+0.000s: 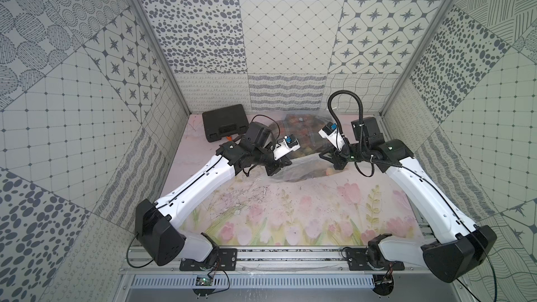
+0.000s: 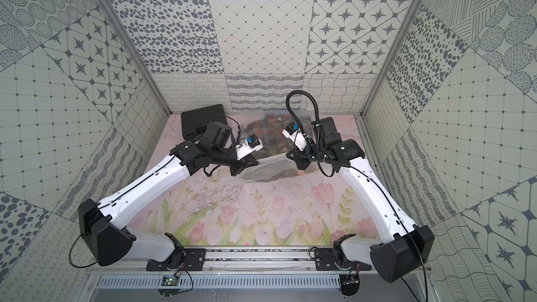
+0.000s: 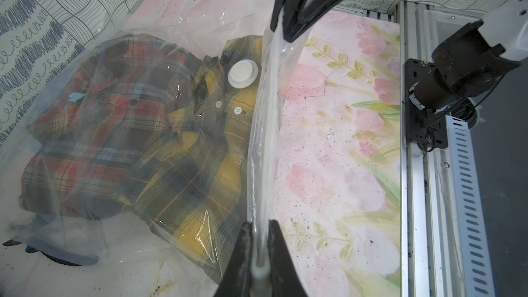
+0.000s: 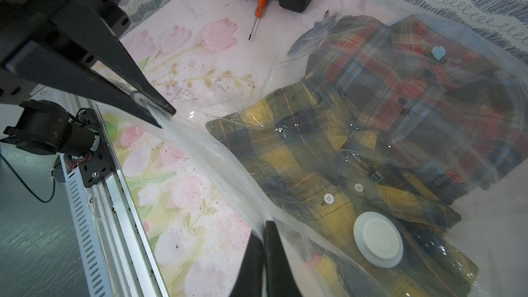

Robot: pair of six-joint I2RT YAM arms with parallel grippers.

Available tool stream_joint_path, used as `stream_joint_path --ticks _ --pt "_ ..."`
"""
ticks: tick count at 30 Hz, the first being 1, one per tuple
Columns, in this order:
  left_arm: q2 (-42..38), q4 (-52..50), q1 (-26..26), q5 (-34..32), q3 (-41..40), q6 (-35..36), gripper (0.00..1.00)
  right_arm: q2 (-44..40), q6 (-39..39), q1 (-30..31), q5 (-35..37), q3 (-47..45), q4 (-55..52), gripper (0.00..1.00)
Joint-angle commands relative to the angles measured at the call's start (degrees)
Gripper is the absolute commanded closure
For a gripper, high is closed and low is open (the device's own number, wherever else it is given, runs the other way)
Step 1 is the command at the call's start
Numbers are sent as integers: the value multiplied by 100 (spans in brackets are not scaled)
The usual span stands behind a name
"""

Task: Place the folded shirt into the vacuum bag
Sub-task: Close the vacuum bag at the center of the board.

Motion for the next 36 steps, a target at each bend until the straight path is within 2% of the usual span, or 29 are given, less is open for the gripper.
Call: stream_joint_path --ticks 1,3,7,11,21,31,36 --pt "-100 -622 49 315 3 -296 100 -75 -122 94 334 281 -192 100" --pt "-163 -209 30 579 -65 -417 100 -14 -191 184 125 304 -295 95" --pt "-143 221 12 933 -111 -511 100 152 -303 466 -138 520 -365 69" --pt "-47 224 -15 924 -43 -492 100 534 -386 800 -75 921 -450 62" --pt "-148 463 -19 901 -134 -478 100 785 -230 997 -397 787 -26 61" --pt "-93 510 -15 804 -120 -491 100 955 -166 1050 -437 520 189 65" --pt "-120 543 -13 800 -131 -532 100 1024 -178 1041 -415 493 200 77"
